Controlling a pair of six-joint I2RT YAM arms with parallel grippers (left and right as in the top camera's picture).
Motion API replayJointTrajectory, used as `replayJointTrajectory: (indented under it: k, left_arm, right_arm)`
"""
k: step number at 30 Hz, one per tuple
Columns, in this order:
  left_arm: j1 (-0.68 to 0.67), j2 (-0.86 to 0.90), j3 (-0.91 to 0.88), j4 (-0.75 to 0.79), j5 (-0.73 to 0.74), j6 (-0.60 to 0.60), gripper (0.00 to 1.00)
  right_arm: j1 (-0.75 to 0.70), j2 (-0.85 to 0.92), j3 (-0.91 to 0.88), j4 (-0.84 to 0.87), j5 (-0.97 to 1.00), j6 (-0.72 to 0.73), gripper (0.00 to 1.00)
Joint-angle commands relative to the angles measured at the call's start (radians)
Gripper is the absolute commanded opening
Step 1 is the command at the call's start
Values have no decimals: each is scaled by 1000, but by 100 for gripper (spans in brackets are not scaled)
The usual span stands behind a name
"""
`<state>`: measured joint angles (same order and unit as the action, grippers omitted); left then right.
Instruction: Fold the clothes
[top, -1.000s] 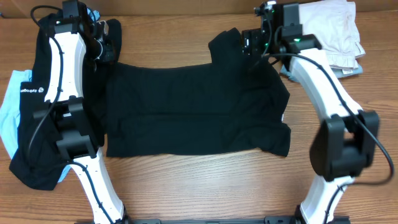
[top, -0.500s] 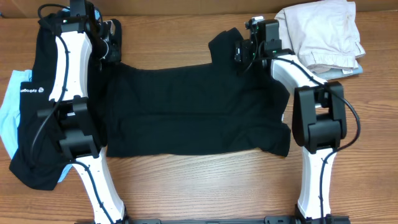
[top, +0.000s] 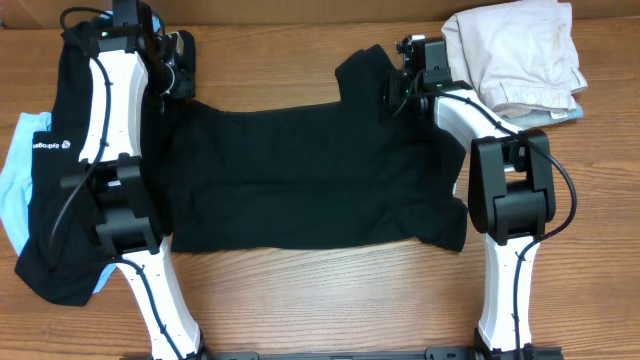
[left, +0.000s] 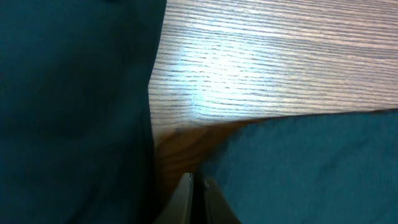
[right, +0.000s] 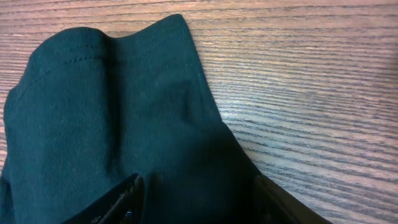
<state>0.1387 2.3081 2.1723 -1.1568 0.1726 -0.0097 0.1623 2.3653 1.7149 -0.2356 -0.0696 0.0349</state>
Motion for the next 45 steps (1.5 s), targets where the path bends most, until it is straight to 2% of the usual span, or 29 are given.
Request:
replayJointTrajectory:
  k: [1, 3, 6, 15, 20, 23, 25, 26, 28, 29, 30, 33, 36, 40, 45]
  left_arm:
    - [-3, 4, 23, -2, 8, -21, 4]
    - [-3, 4, 23, -6, 8, -21, 4]
    - [-3, 4, 23, -7, 8, -21, 4]
    - [-3, 5, 23, -8, 8, -21, 4]
    - [-3, 5, 23, -10, 8, -21, 4]
    - [-3, 5, 23, -11, 8, -21, 4]
    - [-3, 5, 23, -14, 8, -21, 4]
    - [-3, 5, 23, -16, 8, -21, 4]
    - [-3, 5, 23, -18, 8, -20, 4]
    - [-3, 5, 23, -17, 8, -21, 4]
    - [-3, 5, 23, -17, 8, -21, 4]
    - [-3, 5, 23, -17, 8, -21, 4]
    - [-3, 5, 23, -17, 8, -21, 4]
    - [-3, 6, 23, -17, 9, -21, 4]
    - [-3, 7, 23, -21, 8, -21, 4]
  right_arm:
    - [-12, 6, 6, 0, 9, 25, 60]
    - [-12, 6, 6, -8, 7, 25, 57]
    - [-12, 6, 6, -50, 1, 25, 44]
    - [-19, 2, 11, -248, -3, 71, 14]
    - [-21, -2, 11, -428, -46, 127, 14]
    - [-22, -5, 11, -489, -71, 127, 20]
    - [-24, -17, 15, -511, -70, 126, 31]
    - [-27, -23, 22, -516, -70, 126, 41]
    - [-35, -39, 51, -518, -81, 126, 72]
    - [-40, -44, 71, -514, -83, 126, 82]
    - [-43, -47, 94, -509, -81, 125, 87]
    - [-55, -47, 169, -473, -82, 101, 93]
    - [-55, -47, 180, -380, -82, 69, 93]
    - [-50, -43, 156, -242, -81, 62, 91]
    - [-39, -14, 154, -158, -81, 62, 84]
